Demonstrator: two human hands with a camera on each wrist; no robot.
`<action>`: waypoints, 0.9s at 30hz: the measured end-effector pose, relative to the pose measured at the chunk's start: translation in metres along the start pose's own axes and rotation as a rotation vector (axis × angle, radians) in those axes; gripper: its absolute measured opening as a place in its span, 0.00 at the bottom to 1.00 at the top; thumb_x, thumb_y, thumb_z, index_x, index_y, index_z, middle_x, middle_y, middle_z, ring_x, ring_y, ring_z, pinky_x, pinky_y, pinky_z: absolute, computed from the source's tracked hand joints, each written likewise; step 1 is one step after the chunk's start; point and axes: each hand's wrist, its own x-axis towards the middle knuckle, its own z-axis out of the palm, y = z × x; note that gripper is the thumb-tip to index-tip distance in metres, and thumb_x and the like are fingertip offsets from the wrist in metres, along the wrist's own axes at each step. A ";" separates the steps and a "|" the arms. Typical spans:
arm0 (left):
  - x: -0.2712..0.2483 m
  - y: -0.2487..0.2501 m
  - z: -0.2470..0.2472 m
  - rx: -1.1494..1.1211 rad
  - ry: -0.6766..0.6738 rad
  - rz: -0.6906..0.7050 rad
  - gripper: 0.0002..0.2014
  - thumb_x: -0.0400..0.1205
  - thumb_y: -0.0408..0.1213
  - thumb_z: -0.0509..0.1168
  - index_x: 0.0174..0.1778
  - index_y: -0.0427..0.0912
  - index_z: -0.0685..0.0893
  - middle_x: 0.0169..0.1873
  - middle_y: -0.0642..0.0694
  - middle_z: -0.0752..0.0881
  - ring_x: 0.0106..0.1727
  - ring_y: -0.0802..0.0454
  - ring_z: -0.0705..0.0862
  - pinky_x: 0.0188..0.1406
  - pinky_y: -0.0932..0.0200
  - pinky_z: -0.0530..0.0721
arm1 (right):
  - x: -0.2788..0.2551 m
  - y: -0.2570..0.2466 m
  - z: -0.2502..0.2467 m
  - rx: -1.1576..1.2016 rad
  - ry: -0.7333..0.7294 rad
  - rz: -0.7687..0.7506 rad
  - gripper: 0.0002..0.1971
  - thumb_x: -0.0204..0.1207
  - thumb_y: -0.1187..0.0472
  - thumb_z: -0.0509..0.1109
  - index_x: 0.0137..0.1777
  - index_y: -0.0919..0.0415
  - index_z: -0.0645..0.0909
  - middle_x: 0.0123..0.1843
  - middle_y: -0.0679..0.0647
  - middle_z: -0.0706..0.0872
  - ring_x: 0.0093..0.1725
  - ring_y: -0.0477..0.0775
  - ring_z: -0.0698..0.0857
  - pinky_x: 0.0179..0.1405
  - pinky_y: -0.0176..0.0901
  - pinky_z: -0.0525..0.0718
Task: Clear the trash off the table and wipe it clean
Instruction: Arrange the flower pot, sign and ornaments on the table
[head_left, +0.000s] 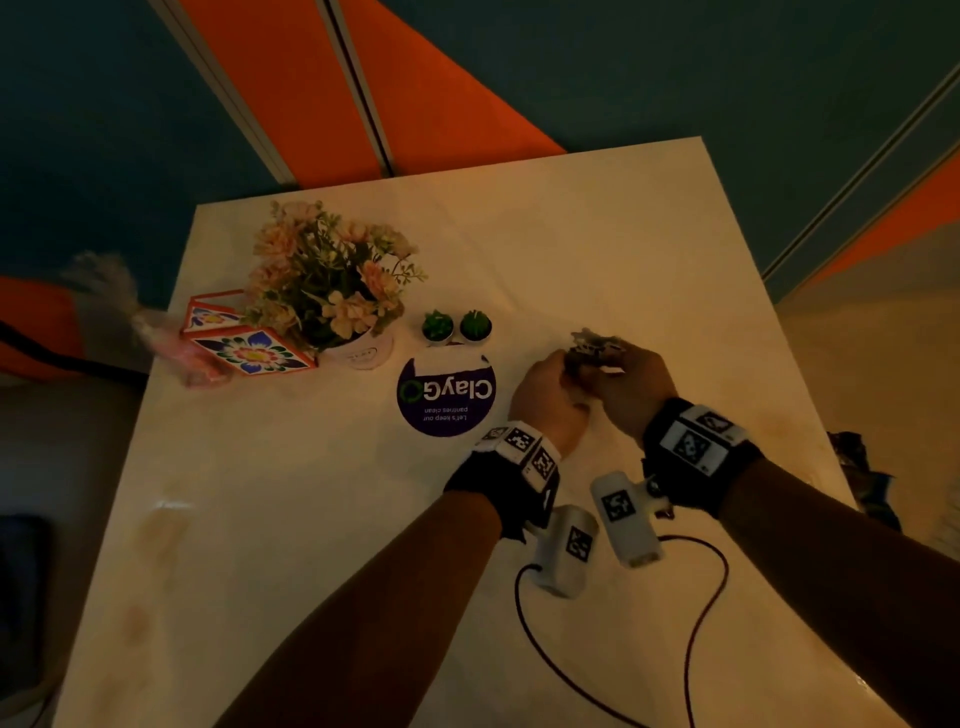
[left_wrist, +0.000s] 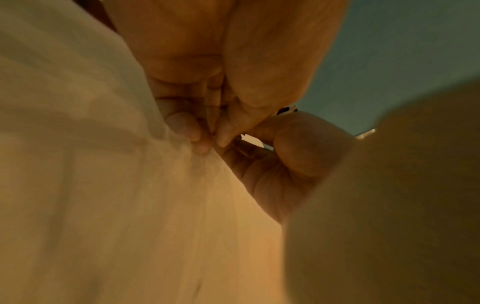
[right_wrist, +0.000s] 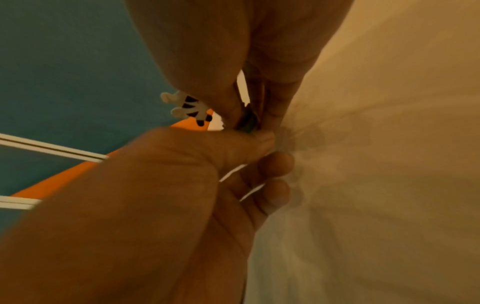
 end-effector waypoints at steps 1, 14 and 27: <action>0.003 0.000 -0.009 -0.027 0.013 -0.013 0.19 0.75 0.27 0.64 0.62 0.42 0.78 0.58 0.41 0.84 0.58 0.41 0.83 0.59 0.45 0.83 | 0.006 -0.008 0.007 -0.024 -0.016 -0.009 0.11 0.79 0.63 0.70 0.59 0.60 0.85 0.54 0.50 0.84 0.54 0.51 0.81 0.62 0.48 0.82; 0.023 -0.008 -0.070 -0.194 0.019 -0.149 0.28 0.70 0.17 0.66 0.67 0.35 0.77 0.56 0.30 0.85 0.33 0.51 0.84 0.29 0.60 0.84 | 0.049 -0.067 0.042 -0.419 -0.215 -0.004 0.10 0.80 0.61 0.64 0.38 0.61 0.76 0.39 0.58 0.77 0.32 0.53 0.70 0.30 0.43 0.67; 0.028 -0.003 -0.072 -0.191 -0.079 -0.175 0.25 0.73 0.19 0.68 0.65 0.37 0.75 0.55 0.33 0.84 0.40 0.38 0.86 0.41 0.42 0.89 | 0.059 -0.063 0.045 -0.416 -0.184 -0.016 0.15 0.80 0.52 0.67 0.58 0.62 0.82 0.49 0.57 0.82 0.44 0.55 0.79 0.39 0.42 0.74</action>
